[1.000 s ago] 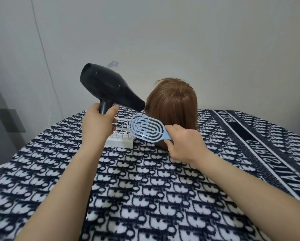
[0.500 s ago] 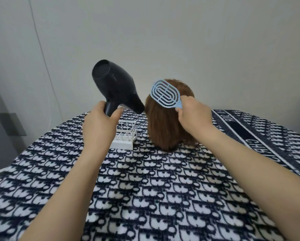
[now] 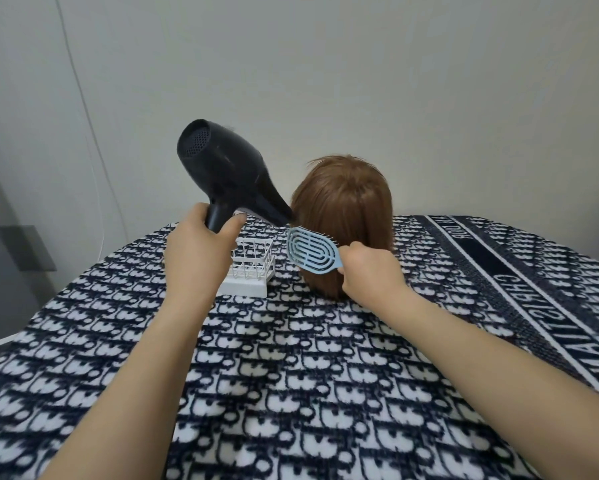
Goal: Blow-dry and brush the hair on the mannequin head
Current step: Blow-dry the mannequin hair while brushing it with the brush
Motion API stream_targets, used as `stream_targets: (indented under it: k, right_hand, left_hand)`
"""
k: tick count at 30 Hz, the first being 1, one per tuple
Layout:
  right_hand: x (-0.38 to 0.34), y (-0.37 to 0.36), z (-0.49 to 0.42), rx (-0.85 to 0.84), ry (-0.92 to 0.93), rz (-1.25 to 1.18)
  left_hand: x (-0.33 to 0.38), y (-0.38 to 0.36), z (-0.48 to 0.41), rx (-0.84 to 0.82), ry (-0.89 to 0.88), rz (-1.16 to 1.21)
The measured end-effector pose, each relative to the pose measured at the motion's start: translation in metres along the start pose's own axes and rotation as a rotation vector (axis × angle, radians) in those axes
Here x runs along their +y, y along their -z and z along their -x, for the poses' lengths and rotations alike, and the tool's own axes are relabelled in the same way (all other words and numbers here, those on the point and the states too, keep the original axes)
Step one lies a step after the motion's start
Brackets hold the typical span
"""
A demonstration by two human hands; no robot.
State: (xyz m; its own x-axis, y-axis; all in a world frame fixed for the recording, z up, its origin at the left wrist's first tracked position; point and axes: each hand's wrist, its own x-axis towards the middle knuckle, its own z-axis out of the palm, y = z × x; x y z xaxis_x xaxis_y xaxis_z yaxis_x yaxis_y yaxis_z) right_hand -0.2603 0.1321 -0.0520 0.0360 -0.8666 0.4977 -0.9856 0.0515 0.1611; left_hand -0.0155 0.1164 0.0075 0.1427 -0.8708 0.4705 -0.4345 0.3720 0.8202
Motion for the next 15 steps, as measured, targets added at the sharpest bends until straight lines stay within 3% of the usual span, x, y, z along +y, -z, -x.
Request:
stream_targets:
  k: [3, 6, 15]
  right_hand:
    - [0.001, -0.004, 0.003, -0.033, 0.022, -0.013]
    - [0.0, -0.007, 0.007, -0.104, 0.084, 0.027]
    - [-0.002, -0.016, 0.019, -0.224, 0.149, 0.139]
  left_hand:
    - [-0.003, -0.003, -0.003, -0.049, 0.102, 0.166]
    - [-0.005, -0.004, -0.003, -0.046, 0.131, 0.184]
    - [-0.009, -0.009, 0.002, 0.065, -0.077, -0.163]
